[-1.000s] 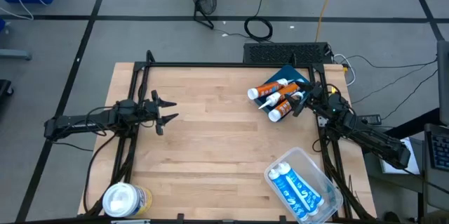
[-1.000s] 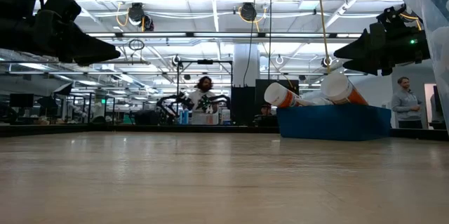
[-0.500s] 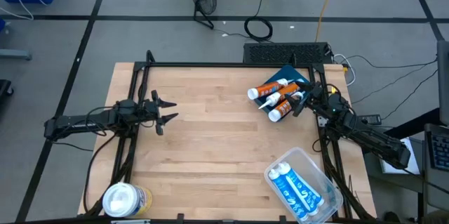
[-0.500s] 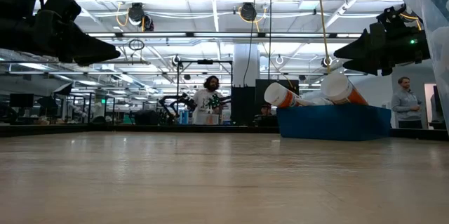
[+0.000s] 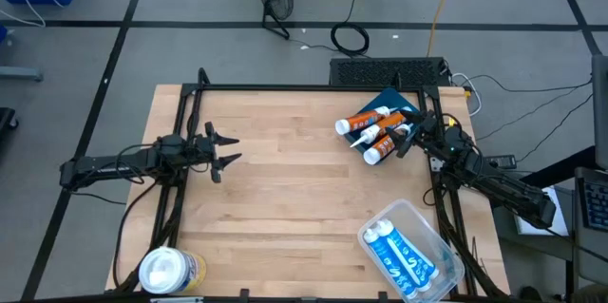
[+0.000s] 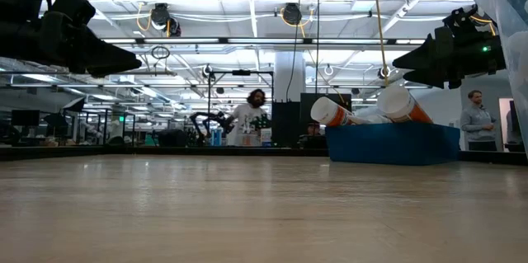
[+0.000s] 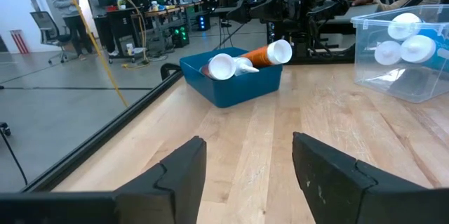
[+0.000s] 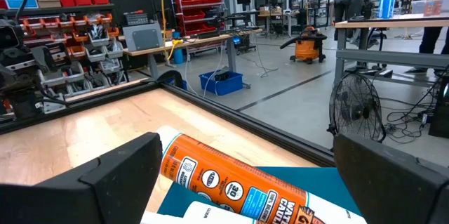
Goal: Pick & place silicon tubes, Sealant and Lysol wipes
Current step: Return to Home Position
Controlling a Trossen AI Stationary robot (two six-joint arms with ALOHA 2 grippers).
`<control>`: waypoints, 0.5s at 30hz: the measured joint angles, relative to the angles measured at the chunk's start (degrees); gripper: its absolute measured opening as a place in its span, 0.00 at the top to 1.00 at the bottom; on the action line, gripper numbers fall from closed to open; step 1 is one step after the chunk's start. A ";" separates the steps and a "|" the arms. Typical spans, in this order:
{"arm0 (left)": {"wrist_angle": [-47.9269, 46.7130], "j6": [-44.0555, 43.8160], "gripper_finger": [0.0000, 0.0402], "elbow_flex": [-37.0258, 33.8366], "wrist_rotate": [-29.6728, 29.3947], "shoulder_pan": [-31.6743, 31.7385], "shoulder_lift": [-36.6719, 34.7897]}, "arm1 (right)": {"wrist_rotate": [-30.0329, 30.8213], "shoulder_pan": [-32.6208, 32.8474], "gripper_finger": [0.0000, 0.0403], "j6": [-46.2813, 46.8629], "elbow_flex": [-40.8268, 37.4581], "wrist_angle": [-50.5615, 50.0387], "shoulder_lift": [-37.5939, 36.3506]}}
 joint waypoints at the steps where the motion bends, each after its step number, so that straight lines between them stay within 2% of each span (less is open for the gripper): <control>1: 0.02 0.00 0.47 0.00 -0.01 0.00 -0.01 | 0.00 0.01 0.02 0.00 0.01 -0.01 0.01; 15: -0.01 0.00 0.52 0.00 -0.01 0.02 -0.02 | 0.00 0.01 0.02 0.00 0.02 0.00 0.00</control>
